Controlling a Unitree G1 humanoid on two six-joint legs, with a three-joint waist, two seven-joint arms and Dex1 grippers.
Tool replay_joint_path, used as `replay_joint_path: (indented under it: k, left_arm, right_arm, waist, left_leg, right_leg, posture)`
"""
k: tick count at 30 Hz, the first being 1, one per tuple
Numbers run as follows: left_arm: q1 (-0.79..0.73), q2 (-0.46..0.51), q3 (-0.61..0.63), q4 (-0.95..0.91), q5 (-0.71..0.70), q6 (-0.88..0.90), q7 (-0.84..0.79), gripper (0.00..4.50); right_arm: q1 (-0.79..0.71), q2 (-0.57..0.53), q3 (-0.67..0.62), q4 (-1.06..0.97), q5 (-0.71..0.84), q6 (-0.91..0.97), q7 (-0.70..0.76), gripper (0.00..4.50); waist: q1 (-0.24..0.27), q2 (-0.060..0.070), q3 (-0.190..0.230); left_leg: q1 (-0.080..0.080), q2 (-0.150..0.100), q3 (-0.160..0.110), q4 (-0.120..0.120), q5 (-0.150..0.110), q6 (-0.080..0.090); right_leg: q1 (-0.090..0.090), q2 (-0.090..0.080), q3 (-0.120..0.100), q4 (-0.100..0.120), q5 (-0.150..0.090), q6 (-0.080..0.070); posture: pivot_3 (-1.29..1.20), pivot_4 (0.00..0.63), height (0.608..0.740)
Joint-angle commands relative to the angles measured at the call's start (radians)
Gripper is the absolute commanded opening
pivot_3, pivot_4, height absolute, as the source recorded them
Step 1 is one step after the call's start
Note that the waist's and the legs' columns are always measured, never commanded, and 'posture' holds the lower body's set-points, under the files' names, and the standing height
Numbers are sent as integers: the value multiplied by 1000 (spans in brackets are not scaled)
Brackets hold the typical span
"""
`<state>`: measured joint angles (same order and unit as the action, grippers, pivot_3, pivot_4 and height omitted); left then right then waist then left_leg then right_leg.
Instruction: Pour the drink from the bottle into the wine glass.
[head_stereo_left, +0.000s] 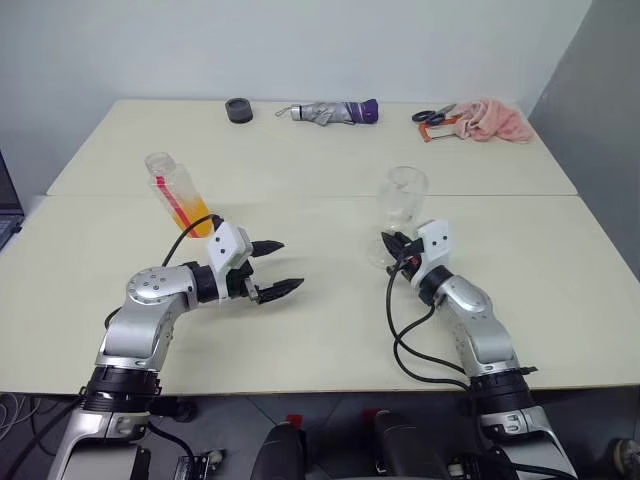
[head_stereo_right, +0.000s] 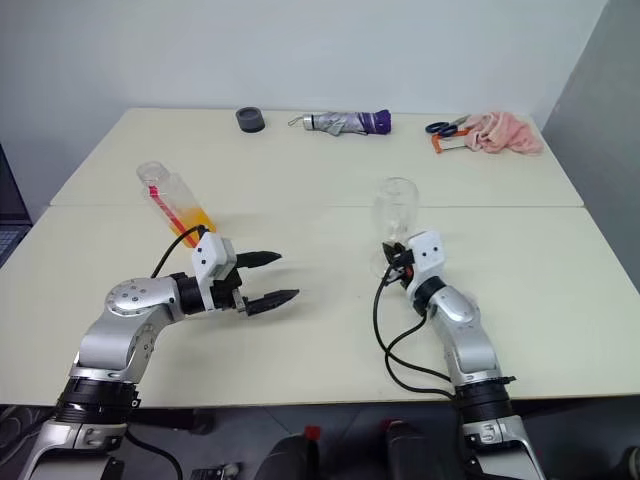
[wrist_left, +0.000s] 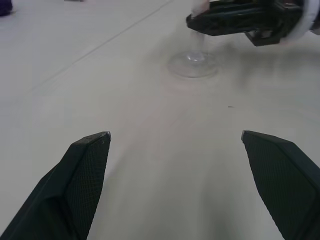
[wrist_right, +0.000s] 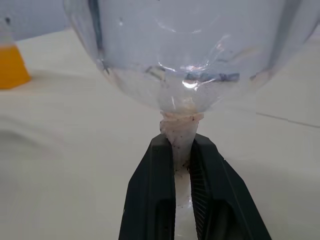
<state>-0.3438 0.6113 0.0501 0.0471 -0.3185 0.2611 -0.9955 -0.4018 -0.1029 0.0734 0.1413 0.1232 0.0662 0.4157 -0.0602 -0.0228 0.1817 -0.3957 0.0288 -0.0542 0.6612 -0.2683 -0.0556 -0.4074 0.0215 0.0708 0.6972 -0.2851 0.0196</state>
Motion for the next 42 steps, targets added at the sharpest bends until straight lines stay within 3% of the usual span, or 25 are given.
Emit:
replay_joint_path:
  k: [1,11,21,33,34,42]
  left_arm:
    - [27,-6,57,-58,-29,10,57,4500]
    - [47,2,101,-126,-26,3,151,4500]
    - [30,16,116,-209,-51,36,183,4500]
    - [-15,2,102,-218,-46,17,194,4500]
    - [-16,0,103,-220,-48,19,195,4500]
    - [-15,-9,114,-251,-75,49,208,4500]
  right_arm:
    - [-100,37,32,64,-19,-103,11,144]
    - [-320,71,74,503,-95,-259,43,144]
    - [-358,82,68,642,-110,-331,68,144]
    - [-323,81,57,592,-94,-323,98,4312]
    - [-316,79,58,583,-93,-320,103,4476]
    - [-250,40,55,491,-81,-245,140,4476]
  waist:
    - [-3,0,0]
    - [7,0,0]
    - [3,0,0]
    - [3,0,0]
    - [3,0,0]
    - [4,0,0]
  left_leg:
    - [0,0,0,0,0,0]
    - [-1,0,-1,0,0,0]
    - [-1,0,-1,0,0,0]
    - [-1,0,-1,0,0,0]
    - [-1,0,-1,0,0,0]
    - [-1,0,-1,0,0,0]
  right_leg:
    - [0,0,0,0,0,0]
    - [0,-6,-1,0,0,0]
    - [0,-6,-1,0,0,0]
    - [0,-6,-1,0,0,0]
    - [0,-6,-1,0,0,0]
    - [0,-6,-1,0,0,0]
  posture:
    - [0,150,740]
    - [0,150,740]
    - [0,150,740]
    - [0,150,740]
    - [0,150,740]
    - [0,150,740]
